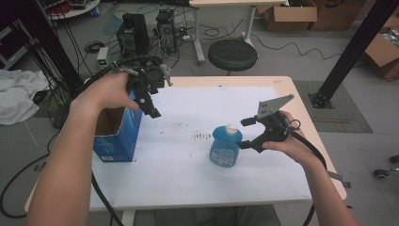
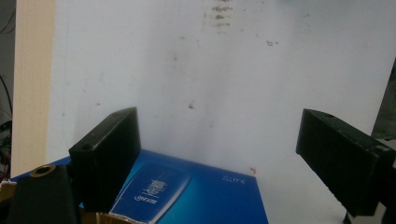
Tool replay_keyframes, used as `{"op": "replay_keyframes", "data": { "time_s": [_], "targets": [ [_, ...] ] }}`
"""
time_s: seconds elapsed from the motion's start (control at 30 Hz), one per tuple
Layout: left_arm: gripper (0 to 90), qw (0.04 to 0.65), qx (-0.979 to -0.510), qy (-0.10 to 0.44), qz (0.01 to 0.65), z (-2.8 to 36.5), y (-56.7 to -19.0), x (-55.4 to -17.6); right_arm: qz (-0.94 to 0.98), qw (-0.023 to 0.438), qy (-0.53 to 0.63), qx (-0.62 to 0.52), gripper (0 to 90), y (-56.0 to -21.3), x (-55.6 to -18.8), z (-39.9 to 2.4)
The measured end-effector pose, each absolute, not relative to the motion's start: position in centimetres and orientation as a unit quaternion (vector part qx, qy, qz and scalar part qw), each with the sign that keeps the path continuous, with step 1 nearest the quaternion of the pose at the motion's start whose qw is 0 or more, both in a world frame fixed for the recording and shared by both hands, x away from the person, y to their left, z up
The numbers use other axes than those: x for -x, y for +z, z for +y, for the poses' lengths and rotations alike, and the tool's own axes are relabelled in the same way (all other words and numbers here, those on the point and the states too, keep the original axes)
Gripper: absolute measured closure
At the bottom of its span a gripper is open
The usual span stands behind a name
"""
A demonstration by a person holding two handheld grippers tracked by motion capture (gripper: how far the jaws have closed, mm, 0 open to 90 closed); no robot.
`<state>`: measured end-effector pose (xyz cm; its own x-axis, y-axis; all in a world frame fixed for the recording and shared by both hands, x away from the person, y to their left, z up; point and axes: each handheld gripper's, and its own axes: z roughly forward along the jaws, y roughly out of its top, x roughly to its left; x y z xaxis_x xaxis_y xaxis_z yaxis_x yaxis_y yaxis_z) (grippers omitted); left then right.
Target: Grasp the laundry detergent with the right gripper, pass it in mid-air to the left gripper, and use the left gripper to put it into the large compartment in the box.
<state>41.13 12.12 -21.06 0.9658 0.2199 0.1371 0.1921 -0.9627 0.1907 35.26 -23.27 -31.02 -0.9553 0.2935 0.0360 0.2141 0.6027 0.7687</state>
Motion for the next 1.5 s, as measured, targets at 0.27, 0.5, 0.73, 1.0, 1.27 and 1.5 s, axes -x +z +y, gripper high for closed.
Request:
{"op": "replay_keyframes", "data": {
  "time_s": [0.27, 0.5, 0.73, 1.0, 1.27, 1.5],
  "targets": [
    [14.5, 0.089, -0.988, 0.077, 0.104, 12.1, -21.2, -41.1, 0.892, 0.041, 0.424, -0.149, 17.5, -32.9, -35.0, -22.9],
    [14.5, 0.086, -0.988, 0.078, 0.101, 12.0, -21.1, -41.1, 0.886, 0.044, 0.435, -0.156, 18.9, -33.9, -34.8, -22.7],
    [14.5, 0.085, -0.988, 0.079, 0.1, 12.0, -21.1, -41.1, 0.881, 0.048, 0.442, -0.163, 20.7, -35.2, -34.6, -22.4],
    [14.5, 0.088, -0.988, 0.078, 0.103, 12.0, -21.1, -41.0, 0.878, 0.048, 0.448, -0.164, 21.8, -36.0, -34.6, -21.7],
    [14.6, 0.09, -0.987, 0.079, 0.105, 12.2, -21.0, -41.0, 0.877, 0.047, 0.448, -0.169, 23.1, -36.6, -34.7, -21.3],
    [14.6, 0.088, -0.987, 0.079, 0.106, 12.2, -21.1, -41.0, 0.874, 0.051, 0.451, -0.174, 27.8, -37.2, -34.8, -21.0]
  ]
}}
